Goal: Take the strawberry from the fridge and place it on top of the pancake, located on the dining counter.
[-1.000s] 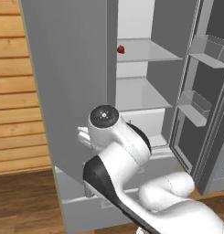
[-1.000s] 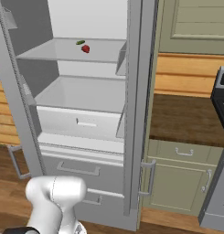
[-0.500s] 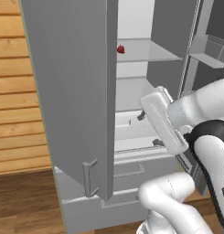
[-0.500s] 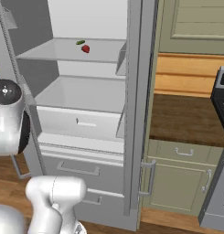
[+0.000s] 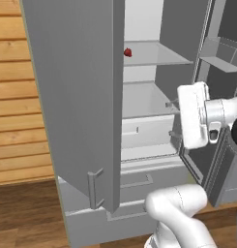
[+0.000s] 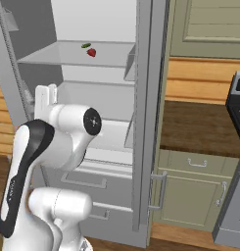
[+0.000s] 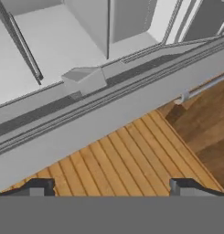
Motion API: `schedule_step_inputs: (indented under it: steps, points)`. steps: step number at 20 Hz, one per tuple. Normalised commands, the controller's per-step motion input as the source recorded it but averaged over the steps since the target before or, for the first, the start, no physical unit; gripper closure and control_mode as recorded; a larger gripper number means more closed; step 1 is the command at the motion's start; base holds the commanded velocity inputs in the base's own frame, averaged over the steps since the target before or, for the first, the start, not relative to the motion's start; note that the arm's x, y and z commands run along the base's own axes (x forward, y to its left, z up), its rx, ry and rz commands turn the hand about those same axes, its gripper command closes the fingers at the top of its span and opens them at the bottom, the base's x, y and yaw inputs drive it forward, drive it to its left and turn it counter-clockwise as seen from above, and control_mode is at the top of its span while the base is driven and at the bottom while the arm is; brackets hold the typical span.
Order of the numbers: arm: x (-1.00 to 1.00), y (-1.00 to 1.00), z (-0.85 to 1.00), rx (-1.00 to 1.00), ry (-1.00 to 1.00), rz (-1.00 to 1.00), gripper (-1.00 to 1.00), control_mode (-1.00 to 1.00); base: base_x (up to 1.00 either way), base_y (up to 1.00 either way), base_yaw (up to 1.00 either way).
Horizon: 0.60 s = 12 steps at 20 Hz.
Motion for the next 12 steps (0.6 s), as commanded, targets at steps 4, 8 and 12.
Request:
schedule_step_inputs:
  steps: [4,8,12]
  points:
    - [0.94,0.41,0.0,0.0,-0.17,0.19,-1.0,-1.0,0.0,0.0,0.0]
    - [0.46,0.16,0.0,0.0,-0.17,0.12,-1.0,-1.0,0.0,0.0,0.0]
    - [0.35,0.4,0.0,-0.01,-0.19,0.06,-1.0,-1.0,0.0,0.0,0.0]
